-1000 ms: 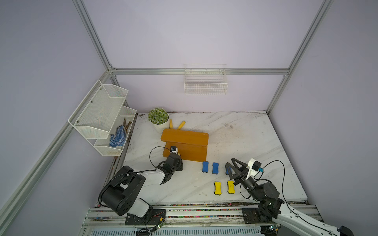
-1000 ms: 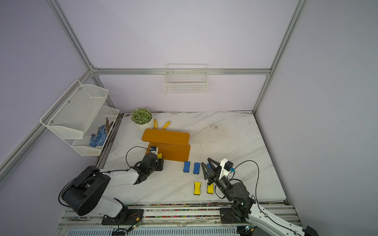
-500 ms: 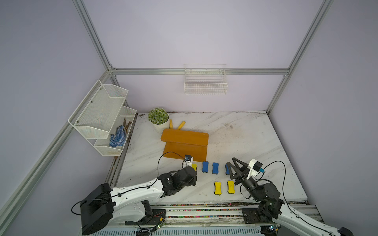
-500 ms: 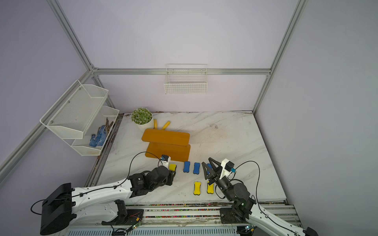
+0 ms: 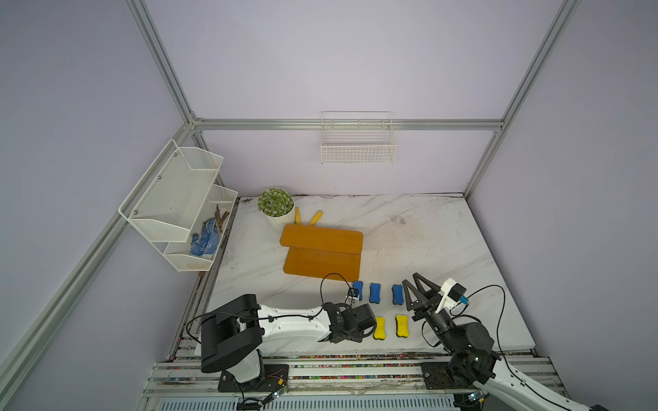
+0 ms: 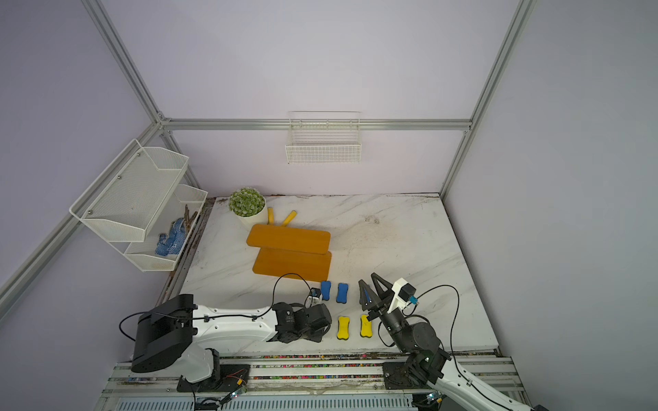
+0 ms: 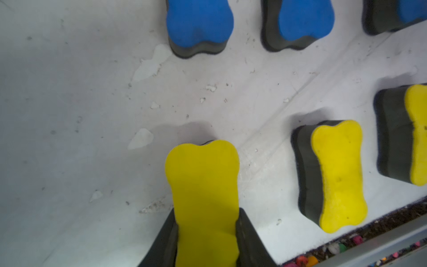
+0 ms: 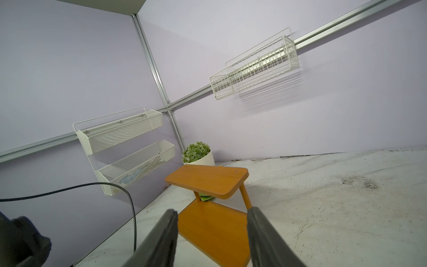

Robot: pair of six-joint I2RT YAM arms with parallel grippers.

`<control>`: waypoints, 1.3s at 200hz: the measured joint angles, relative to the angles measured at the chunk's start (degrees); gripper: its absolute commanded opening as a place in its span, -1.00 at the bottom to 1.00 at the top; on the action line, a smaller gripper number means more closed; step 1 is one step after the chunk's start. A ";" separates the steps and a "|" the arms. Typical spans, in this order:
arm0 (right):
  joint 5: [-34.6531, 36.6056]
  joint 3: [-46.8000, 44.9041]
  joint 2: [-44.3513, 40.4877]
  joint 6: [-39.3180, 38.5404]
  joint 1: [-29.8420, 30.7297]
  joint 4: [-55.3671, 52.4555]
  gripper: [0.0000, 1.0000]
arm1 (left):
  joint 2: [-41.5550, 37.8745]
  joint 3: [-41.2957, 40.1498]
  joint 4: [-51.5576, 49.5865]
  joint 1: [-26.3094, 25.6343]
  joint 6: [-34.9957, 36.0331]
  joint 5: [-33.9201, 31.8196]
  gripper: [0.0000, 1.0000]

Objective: Remove the whiteboard erasers from the shelf
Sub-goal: Place the whiteboard eraser at the center of the board, then reset both arms

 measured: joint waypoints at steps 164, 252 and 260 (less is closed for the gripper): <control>1.86 0.00 0.92 -1.44 0.00 -0.96 0.21 | 2.95 3.43 -0.17 0.26 0.00 2.49 0.45; 18.23 6.95 22.32 -14.38 -0.98 1.42 0.99 | -32.57 -10.71 17.29 1.62 30.64 -27.74 1.00; 19.74 7.45 26.84 -16.20 -3.17 4.17 1.00 | -36.70 -15.21 23.37 5.05 38.38 -30.29 1.00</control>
